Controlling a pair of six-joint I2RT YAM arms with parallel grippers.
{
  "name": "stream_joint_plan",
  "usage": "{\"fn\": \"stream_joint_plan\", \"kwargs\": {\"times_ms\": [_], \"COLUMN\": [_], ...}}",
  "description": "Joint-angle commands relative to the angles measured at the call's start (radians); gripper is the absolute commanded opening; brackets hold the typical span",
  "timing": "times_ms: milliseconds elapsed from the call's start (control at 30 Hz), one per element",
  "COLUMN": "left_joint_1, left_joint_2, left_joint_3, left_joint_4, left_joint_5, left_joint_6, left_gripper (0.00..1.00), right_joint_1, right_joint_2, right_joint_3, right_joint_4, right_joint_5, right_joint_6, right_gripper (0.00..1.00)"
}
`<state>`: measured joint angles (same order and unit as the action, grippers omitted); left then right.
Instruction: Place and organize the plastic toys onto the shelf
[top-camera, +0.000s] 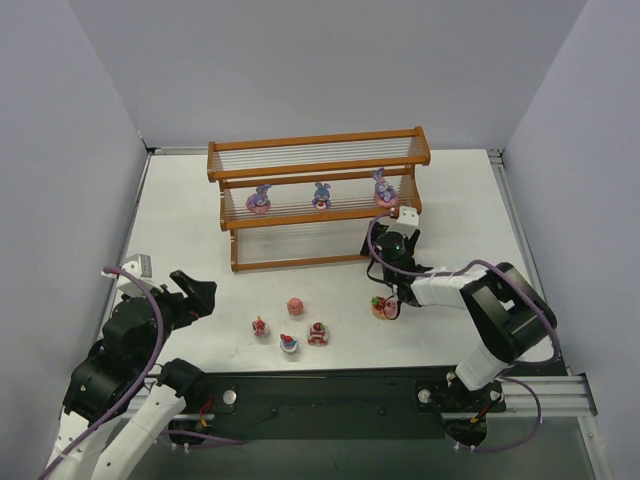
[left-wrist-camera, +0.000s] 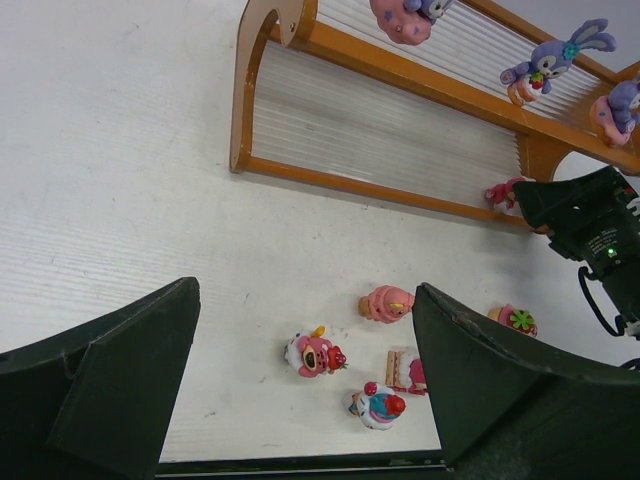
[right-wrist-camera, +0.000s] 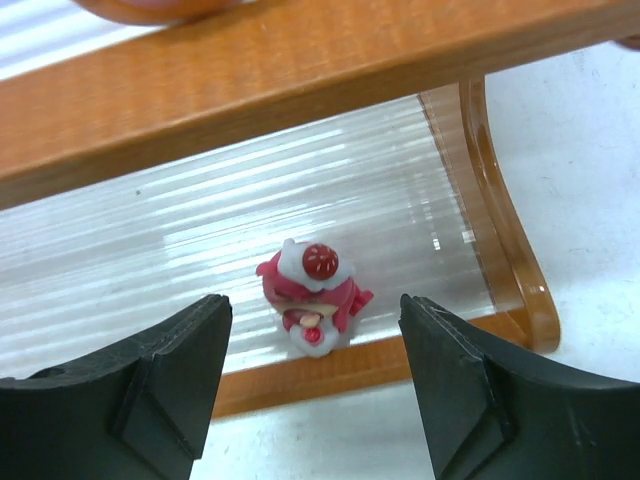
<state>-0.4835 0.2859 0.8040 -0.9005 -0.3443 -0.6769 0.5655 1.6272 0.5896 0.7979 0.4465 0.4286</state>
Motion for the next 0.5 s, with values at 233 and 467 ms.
{"fn": "stream_joint_plan", "kwargs": {"times_ms": [233, 467], "left_joint_1": [-0.007, -0.012], "left_joint_2": [-0.031, -0.031], "left_joint_3": [0.015, 0.009], "left_joint_4": [0.011, 0.026], "left_joint_5": [-0.016, 0.005], "left_joint_6": [-0.016, -0.007], "left_gripper": [0.97, 0.97], "right_joint_1": [0.008, 0.014], "right_joint_2": [-0.338, -0.605], "right_joint_3": [-0.233, -0.244], "right_joint_4": [-0.020, -0.527], "right_joint_5": [-0.242, -0.224], "right_joint_6": [0.013, 0.232], "right_gripper": [0.70, 0.61]}}
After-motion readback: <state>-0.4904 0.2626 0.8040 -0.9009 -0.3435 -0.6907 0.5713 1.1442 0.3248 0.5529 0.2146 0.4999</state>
